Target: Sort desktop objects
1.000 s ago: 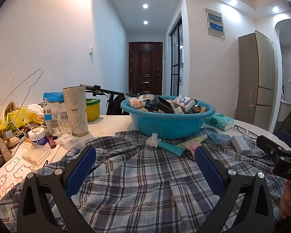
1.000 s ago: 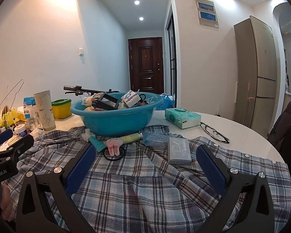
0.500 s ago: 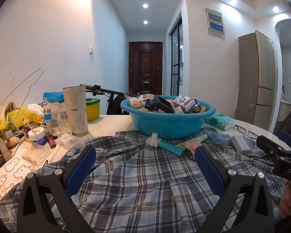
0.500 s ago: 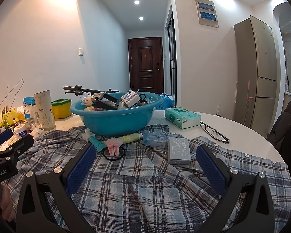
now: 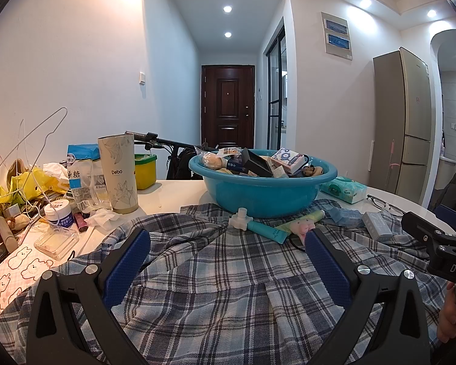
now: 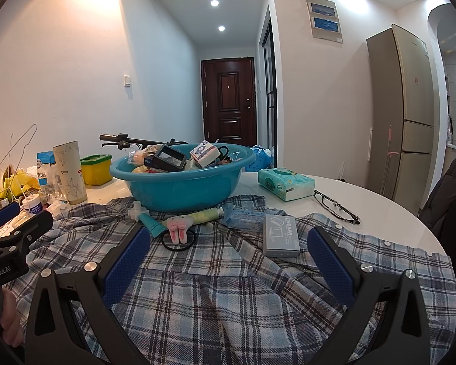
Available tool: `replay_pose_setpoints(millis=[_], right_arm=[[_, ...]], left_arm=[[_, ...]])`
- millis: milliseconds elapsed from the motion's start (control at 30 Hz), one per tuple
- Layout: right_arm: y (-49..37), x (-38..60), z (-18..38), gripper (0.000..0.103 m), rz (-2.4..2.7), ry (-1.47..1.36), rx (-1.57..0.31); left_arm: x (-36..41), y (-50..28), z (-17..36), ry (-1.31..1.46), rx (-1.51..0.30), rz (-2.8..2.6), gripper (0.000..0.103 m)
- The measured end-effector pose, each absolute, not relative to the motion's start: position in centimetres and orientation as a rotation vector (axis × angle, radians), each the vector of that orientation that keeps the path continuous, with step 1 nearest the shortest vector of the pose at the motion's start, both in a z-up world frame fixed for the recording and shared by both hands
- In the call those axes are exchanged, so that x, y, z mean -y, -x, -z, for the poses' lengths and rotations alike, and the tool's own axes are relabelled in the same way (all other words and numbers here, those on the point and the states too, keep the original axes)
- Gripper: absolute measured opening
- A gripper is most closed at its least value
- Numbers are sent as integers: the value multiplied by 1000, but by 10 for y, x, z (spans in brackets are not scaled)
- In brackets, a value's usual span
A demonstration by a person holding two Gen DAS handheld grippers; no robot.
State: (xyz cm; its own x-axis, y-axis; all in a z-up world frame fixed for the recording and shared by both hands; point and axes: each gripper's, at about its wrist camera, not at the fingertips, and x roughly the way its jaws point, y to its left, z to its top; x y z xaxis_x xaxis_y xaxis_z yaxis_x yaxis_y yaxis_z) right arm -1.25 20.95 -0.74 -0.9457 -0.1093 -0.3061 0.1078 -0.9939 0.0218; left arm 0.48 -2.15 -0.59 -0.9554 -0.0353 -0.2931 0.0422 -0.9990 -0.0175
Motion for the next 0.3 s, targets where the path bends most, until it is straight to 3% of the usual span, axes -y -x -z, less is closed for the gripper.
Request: replay_pose_setpoints(millis=[300], right_arm=[[9, -209, 8, 103, 2992, -473, 9]], left_arm=[[23, -3, 8, -462, -39, 3067, 103]])
